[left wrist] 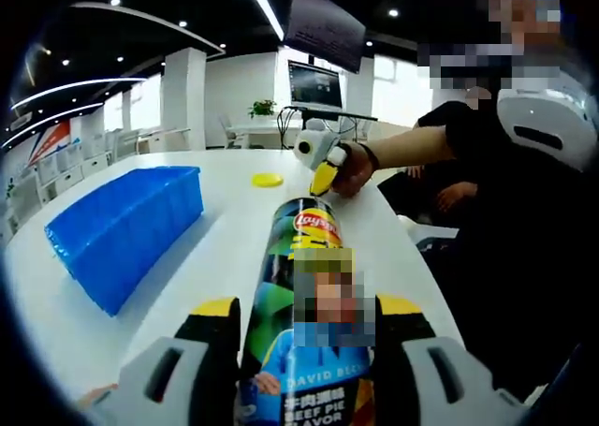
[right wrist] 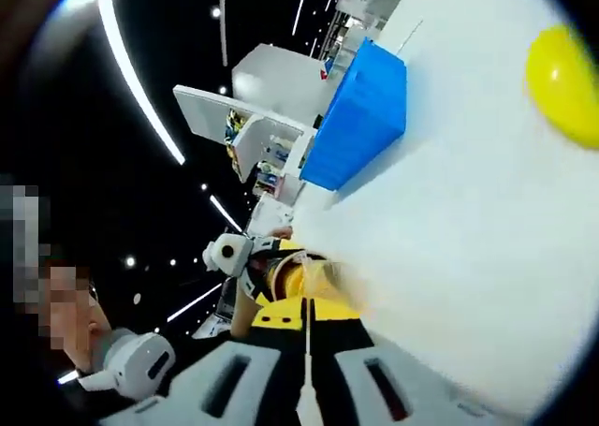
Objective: Open the lid of the chip container on the table, take out the chips, place them into the box in front of the container, and close the lid
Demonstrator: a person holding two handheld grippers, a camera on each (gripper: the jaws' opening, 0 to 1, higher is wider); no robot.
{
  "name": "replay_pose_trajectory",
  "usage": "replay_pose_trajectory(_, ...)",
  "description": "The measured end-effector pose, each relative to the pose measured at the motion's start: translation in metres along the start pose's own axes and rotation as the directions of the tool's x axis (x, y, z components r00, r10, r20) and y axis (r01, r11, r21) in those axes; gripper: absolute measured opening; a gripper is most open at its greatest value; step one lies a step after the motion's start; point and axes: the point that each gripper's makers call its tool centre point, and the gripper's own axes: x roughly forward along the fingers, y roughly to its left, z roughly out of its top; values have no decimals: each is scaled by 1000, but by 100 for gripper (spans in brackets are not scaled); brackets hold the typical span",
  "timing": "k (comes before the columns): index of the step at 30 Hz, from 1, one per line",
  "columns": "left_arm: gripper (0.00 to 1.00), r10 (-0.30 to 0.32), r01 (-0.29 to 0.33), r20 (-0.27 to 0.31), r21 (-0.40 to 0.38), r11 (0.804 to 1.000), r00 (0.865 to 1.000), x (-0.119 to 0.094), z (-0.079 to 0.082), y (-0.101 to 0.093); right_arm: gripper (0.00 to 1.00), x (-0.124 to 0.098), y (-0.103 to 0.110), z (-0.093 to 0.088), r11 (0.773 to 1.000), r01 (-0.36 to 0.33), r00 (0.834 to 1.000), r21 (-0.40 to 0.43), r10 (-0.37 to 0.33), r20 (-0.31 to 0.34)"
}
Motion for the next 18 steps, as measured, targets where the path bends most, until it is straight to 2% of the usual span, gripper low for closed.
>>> replay_pose_trajectory(6, 60, -5, 5, -17, 4, 1000, 1000, 6, -3, -3, 1, 15, 4, -5, 1000, -20, 999, 6, 20, -28)
replay_pose_trajectory(9, 65, -23, 23, -62, -9, 1000, 998, 12, -12, -8, 1, 24, 7, -10, 1000, -28, 999, 7, 28, -44)
replay_pose_trajectory(13, 65, -11, 12, -90, 5, 1000, 996, 12, -14, -7, 1, 32, 9, -9, 1000, -22, 999, -5, 22, -41)
replay_pose_trajectory(15, 65, -1, 2, -93, 5, 1000, 996, 12, -14, -5, 0, 33, 7, -7, 1000, -20, 999, -2, 20, -36)
replay_pose_trajectory(18, 65, 1, 1, -74, 31, 1000, 997, 14, -12, -6, 0, 46, 12, -14, 999, -34, 997, 10, 35, -64)
